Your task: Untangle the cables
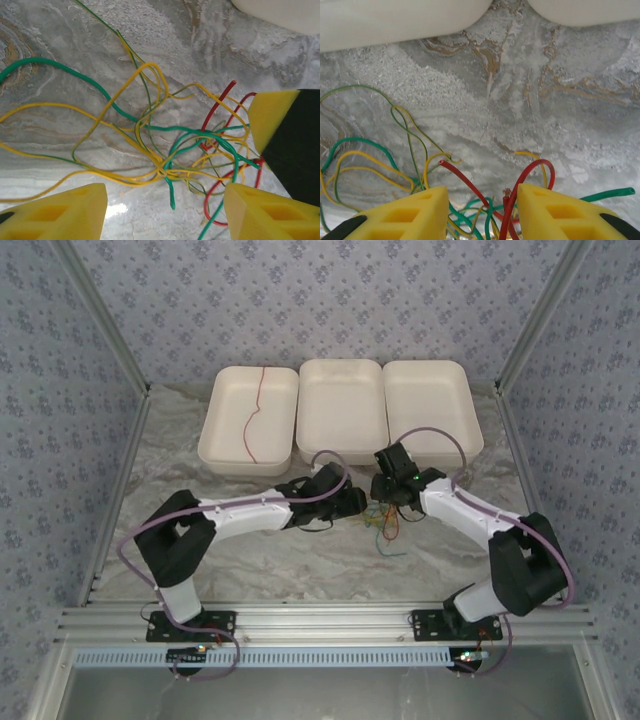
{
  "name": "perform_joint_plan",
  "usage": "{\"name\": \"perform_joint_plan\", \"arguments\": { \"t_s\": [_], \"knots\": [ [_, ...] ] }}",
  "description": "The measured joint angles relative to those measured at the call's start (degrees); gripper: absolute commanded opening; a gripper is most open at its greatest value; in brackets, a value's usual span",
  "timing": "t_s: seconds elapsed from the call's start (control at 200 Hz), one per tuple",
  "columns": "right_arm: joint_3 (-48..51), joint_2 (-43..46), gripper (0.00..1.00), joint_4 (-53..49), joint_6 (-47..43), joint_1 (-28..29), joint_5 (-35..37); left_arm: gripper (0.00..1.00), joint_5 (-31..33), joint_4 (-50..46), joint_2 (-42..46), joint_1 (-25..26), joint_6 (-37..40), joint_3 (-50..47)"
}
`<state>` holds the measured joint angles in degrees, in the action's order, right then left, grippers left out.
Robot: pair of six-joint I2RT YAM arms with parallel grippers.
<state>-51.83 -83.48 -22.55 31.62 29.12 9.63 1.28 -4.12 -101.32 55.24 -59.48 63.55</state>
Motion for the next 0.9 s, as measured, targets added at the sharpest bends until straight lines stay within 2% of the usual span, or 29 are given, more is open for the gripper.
{"name": "perform_joint_plan", "arguments": {
  "t_s": [0.12, 0.42, 0.54, 0.7, 0.769, 0.834, 0.874, 0.899],
  "knots": [
    [-0.24, -0.46, 0.46, 0.52, -0.24, -0.2, 0.0, 0.64, 2.08, -0.7, -1.77, -0.11, -0.68, 0.5],
    [3.39, 4.85, 0.46, 0.61, 1.22, -2.12, 0.31, 0.64, 3.26, 0.17, -5.88, -0.15, -2.23, 1.46],
    [7.34, 8.66, 0.45, 0.72, 3.08, -3.15, -0.24, 0.61, 3.26, 0.81, -7.63, -0.15, -2.99, 1.46],
    [8.66, 7.76, 0.4, 2.93, 5.66, -4.33, -2.23, 0.53, 3.26, 2.32, -8.63, -0.15, -3.8, 1.46],
    [8.66, 6.43, 0.35, 4.68, 6.8, -4.48, -3.5, 0.51, 3.28, 3.15, -8.74, -0.15, -4.22, 1.44],
    [8.68, 4.98, 0.19, 6.23, 7.98, -4.5, -4.59, 0.46, 3.3, 3.85, -8.74, -0.15, -4.61, 1.44],
    [8.72, 4.39, 0.08, 6.91, 8.2, -4.55, -5.09, 0.38, 3.32, 4.33, -8.76, -0.15, -4.7, 1.44],
    [8.81, 4.2, 0.03, 7.3, 8.5, -4.57, -5.2, 0.29, 3.45, 4.57, -8.79, -0.15, -4.72, 1.44]
  ]
}}
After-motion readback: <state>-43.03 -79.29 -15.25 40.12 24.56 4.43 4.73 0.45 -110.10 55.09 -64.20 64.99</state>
